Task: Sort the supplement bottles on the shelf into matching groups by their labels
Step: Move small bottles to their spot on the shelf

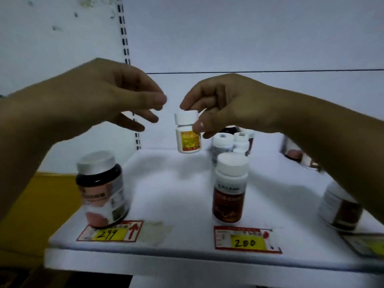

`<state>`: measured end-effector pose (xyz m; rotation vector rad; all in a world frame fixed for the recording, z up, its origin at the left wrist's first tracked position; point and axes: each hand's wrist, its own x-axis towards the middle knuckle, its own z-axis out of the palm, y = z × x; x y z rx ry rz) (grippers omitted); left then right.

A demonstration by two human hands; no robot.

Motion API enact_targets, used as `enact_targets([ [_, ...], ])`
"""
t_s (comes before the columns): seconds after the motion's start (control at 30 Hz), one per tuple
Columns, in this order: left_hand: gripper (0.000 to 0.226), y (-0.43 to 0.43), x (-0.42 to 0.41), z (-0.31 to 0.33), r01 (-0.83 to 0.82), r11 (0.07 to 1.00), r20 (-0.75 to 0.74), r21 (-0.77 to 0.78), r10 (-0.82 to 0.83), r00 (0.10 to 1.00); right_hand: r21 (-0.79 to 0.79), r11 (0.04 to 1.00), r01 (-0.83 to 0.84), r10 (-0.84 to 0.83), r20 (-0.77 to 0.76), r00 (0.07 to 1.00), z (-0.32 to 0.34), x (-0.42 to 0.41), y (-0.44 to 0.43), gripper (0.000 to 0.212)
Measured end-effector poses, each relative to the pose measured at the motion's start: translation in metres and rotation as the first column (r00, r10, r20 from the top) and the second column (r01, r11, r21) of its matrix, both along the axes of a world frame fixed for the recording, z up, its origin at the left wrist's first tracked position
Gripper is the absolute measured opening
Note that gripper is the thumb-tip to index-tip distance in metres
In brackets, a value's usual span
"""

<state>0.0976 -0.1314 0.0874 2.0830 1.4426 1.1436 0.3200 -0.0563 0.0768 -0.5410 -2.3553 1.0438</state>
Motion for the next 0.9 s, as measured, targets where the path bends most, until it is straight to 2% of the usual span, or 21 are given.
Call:
enact_targets([
  [0.1,0.052,0.010,0.070,0.004,0.096,0.995,-0.050,-0.029,-0.097,0.994,0.002,0.999,0.047,-0.047,-0.023,0.999,0.003,0.051,0.002,0.030],
  [0.27,0.045,0.037,0.194,0.001,0.125,0.991,-0.022,-0.048,-0.127,0.992,0.027,0.984,0.176,-0.176,-0.012,0.984,0.000,0.172,0.005,0.025],
  [0.33,0.041,0.046,0.248,-0.002,0.126,0.992,-0.028,-0.010,-0.127,0.992,0.035,0.969,0.244,-0.244,-0.015,0.970,0.000,0.227,0.005,0.025],
  [0.5,0.016,0.058,0.370,-0.011,0.135,0.989,-0.019,0.059,-0.134,0.991,0.106,0.902,0.419,-0.422,0.006,0.907,-0.002,0.339,-0.005,0.019],
  [0.6,0.012,0.064,0.424,-0.019,0.172,0.984,-0.063,0.049,-0.169,0.984,0.151,0.867,0.475,-0.490,0.088,0.867,-0.002,0.390,-0.011,0.020],
  [0.7,0.008,0.069,0.475,-0.019,0.259,0.966,-0.083,0.021,-0.257,0.963,0.149,0.829,0.540,-0.556,0.102,0.825,-0.003,0.447,-0.015,0.021],
  [0.8,0.022,0.075,0.500,-0.024,0.334,0.942,-0.288,-0.019,-0.325,0.901,0.180,0.774,0.607,-0.632,0.166,0.757,-0.013,0.499,-0.016,0.024],
  [0.9,0.037,0.083,0.509,-0.037,0.369,0.915,-0.576,-0.165,-0.393,0.717,0.282,0.710,0.646,-0.704,0.316,0.636,-0.038,0.538,-0.015,0.024],
])
